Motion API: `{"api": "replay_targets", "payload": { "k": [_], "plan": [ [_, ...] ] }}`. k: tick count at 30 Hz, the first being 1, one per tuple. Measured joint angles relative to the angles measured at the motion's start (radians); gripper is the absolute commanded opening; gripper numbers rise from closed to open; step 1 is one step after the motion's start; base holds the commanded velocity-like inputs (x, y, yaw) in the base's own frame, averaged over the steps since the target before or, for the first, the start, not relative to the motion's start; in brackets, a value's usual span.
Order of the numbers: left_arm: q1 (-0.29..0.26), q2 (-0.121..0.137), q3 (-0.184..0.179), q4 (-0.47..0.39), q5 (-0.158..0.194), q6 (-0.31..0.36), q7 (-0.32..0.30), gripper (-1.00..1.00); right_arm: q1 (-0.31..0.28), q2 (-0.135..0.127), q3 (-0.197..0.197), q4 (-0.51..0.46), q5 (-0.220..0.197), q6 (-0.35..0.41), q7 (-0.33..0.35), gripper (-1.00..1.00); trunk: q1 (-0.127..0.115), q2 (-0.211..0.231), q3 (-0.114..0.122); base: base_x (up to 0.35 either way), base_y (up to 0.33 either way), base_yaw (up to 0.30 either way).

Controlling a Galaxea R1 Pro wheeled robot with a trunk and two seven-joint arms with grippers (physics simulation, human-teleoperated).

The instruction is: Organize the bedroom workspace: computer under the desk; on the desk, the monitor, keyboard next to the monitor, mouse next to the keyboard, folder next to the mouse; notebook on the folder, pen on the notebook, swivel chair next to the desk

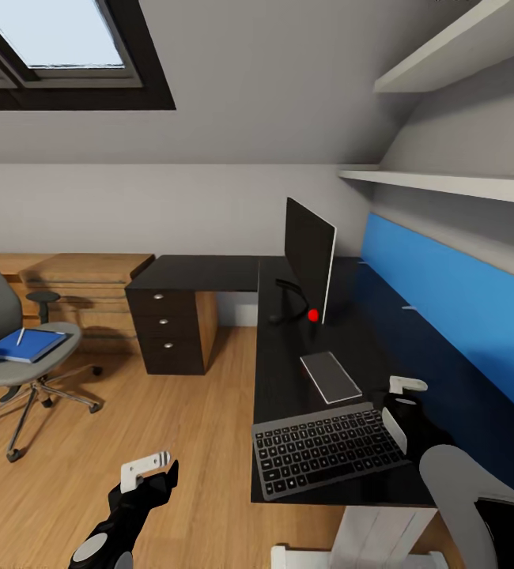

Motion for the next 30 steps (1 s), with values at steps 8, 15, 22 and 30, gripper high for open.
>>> {"api": "replay_targets", "payload": {
  "k": [8, 15, 22, 30],
  "plan": [
    [0.000, 0.000, 0.000, 0.000, 0.000, -0.001, 0.001, 1.00, 0.000, 0.000, 0.000, -0.003, 0.000, -0.001, 0.001, 1.00, 0.000, 0.000, 0.000, -0.003, -0.090, 0.000],
    [0.000, 0.000, 0.000, 0.000, 0.000, 0.003, 0.001, 1.00, 0.000, 0.000, 0.000, -0.003, 0.000, -0.002, 0.003, 1.00, 0.000, 0.000, 0.000, 0.000, -0.068, 0.000],
    [0.000, 0.000, 0.000, 0.000, 0.000, 0.005, 0.000, 1.00, 0.000, 0.000, -0.001, -0.003, 0.000, -0.002, 0.003, 1.00, 0.000, 0.000, 0.000, 0.000, -0.005, 0.000],
    [0.000, 0.000, 0.000, 0.011, 0.000, 0.003, 0.000, 1.00, 0.000, 0.000, 0.000, -0.004, 0.000, -0.004, 0.001, 1.00, 0.000, 0.000, 0.000, 0.000, 0.000, 0.000]
  ]
}}
